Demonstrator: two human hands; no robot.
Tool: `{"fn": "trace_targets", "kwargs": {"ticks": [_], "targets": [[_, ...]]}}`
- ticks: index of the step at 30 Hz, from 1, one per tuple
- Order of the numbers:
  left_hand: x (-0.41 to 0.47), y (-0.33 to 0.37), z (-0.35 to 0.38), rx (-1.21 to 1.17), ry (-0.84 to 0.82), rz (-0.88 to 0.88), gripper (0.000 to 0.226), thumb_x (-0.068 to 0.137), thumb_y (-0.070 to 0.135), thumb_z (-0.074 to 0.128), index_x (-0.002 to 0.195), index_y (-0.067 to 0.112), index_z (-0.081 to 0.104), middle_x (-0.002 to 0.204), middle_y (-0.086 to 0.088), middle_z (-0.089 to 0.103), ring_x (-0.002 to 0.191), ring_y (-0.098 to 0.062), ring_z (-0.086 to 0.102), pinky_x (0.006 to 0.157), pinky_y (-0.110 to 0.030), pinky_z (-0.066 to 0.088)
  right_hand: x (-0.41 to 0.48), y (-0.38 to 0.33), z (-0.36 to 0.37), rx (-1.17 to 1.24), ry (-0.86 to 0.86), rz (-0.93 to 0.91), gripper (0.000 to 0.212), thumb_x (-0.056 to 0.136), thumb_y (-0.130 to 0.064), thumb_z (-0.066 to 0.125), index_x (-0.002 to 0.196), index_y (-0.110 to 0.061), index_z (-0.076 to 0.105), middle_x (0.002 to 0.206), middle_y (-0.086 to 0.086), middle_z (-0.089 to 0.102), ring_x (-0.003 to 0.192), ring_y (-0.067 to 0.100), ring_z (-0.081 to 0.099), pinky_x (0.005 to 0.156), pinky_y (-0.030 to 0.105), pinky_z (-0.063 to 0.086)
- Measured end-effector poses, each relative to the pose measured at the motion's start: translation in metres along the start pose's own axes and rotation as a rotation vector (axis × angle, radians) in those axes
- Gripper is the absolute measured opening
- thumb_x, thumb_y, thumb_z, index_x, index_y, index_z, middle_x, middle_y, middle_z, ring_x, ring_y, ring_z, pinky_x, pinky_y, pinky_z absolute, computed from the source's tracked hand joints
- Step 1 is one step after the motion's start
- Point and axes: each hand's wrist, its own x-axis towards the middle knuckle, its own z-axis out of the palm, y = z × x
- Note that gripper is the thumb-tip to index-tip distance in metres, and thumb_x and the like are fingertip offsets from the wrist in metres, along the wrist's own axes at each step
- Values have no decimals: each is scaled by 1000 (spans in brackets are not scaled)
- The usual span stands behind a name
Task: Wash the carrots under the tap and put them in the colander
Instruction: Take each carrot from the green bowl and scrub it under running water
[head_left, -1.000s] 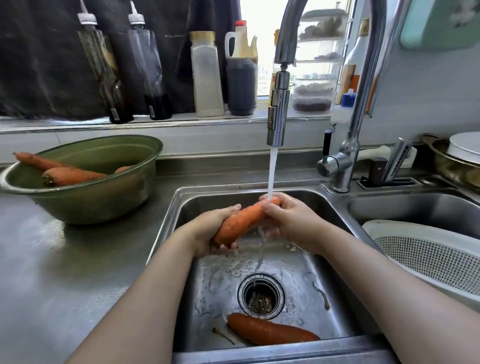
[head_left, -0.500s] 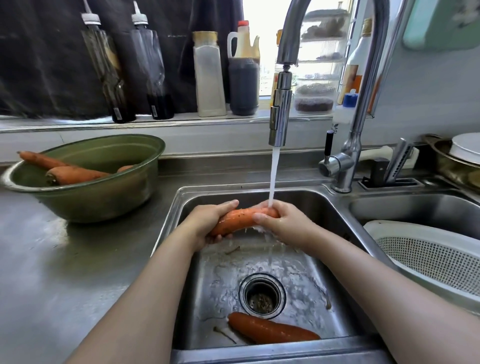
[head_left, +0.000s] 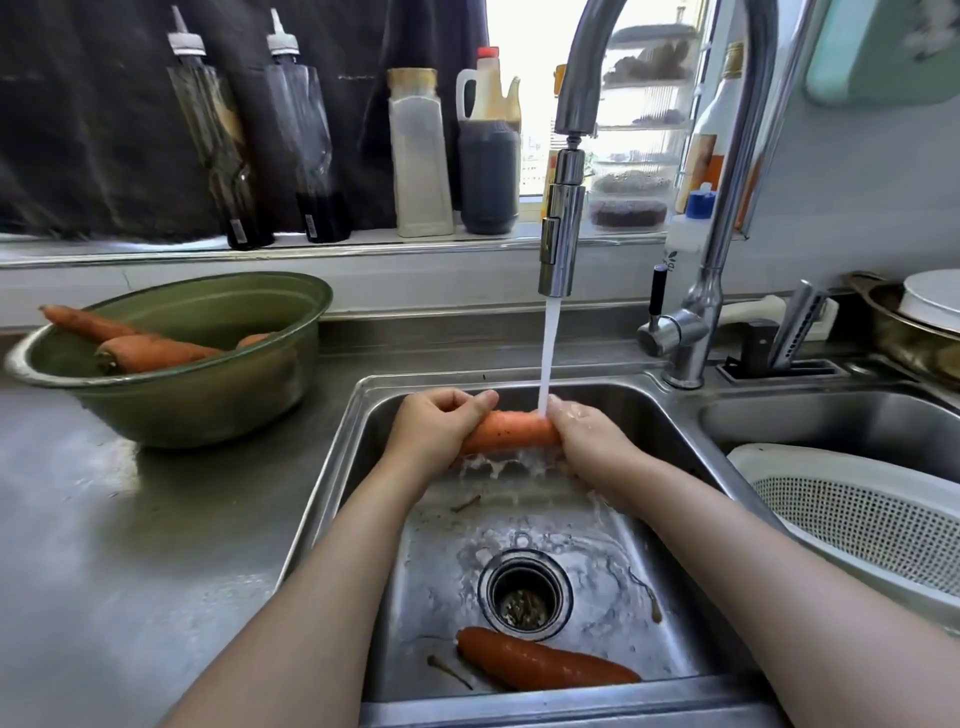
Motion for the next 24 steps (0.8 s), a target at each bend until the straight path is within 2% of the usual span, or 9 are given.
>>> {"fn": "trace_targets", "kwargs": {"ticks": [3, 5, 8, 11, 14, 16, 18, 20, 24], "targets": [[3, -5, -5, -12, 18, -48, 35, 89, 42, 77, 79, 9, 76, 59, 1, 62, 53, -17, 55, 49, -25, 43, -6, 0, -5, 20, -183, 6, 24, 110, -37, 44, 114, -21, 62, 73, 1, 51, 43, 6, 37, 39, 20, 28], [2, -4, -3, -24, 16, -49, 34, 91, 41, 76, 82, 9, 77, 60, 1, 61, 50, -14, 52, 44, -22, 40, -5, -2, -1, -51, -76, -57, 25, 109, -36, 46, 110, -22, 67, 71, 1, 55, 46, 9, 41, 40, 21, 29], [-2, 2, 3, -54, -49, 7, 21, 91, 34, 77, 83, 15, 78, 65, 5, 65, 54, -9, 55, 44, -20, 42, 0, -5, 7, -36, 211, -91, 37, 110, -39, 41, 89, -19, 65, 70, 3, 53, 56, 15, 46, 49, 26, 34], [-5, 2, 2, -103, -254, -42, 12, 91, 29, 78, 100, 22, 79, 91, -2, 76, 73, -14, 69, 54, -23, 51, 5, -4, 1, -45, 291, -42, 47, 111, -44, 37, 87, -15, 65, 71, 6, 59, 63, 21, 54, 56, 30, 39], [-7, -2, -4, -93, -463, -103, 30, 89, 28, 79, 118, 29, 75, 109, -6, 76, 89, -16, 72, 70, -26, 56, 5, 1, -8, 116, 134, 80, 44, 111, -48, 33, 96, -15, 58, 59, 2, 48, 47, 15, 40, 44, 22, 31], [-6, -1, -5, -131, -451, -144, 29, 92, 28, 75, 121, 27, 74, 108, -6, 76, 85, -14, 70, 69, -26, 55, 5, 3, -12, 358, -22, 89, 30, 110, -41, 42, 94, -18, 50, 54, -4, 40, 43, 9, 28, 38, 18, 22], [-6, 0, -5, -167, -399, -171, 23, 94, 29, 73, 117, 25, 76, 103, -7, 77, 81, -14, 70, 67, -25, 54, 4, 6, -13, 297, -107, 3, 21, 104, -34, 59, 104, -13, 58, 56, -7, 49, 42, 6, 31, 37, 18, 25], [-5, -4, -7, -113, -387, -124, 26, 90, 33, 77, 115, 25, 77, 102, -5, 78, 84, -15, 72, 68, -26, 55, 1, 6, -7, 93, -35, -41, 37, 93, -42, 73, 113, -12, 65, 69, -3, 61, 47, 6, 43, 40, 20, 33], [-8, -3, -5, -72, -449, -94, 36, 83, 23, 85, 117, 23, 74, 98, -4, 75, 77, -10, 69, 63, -23, 52, 2, 2, 8, 60, 287, -51, 41, 90, -47, 73, 93, -7, 65, 74, 5, 61, 61, 19, 53, 50, 28, 41]]}}
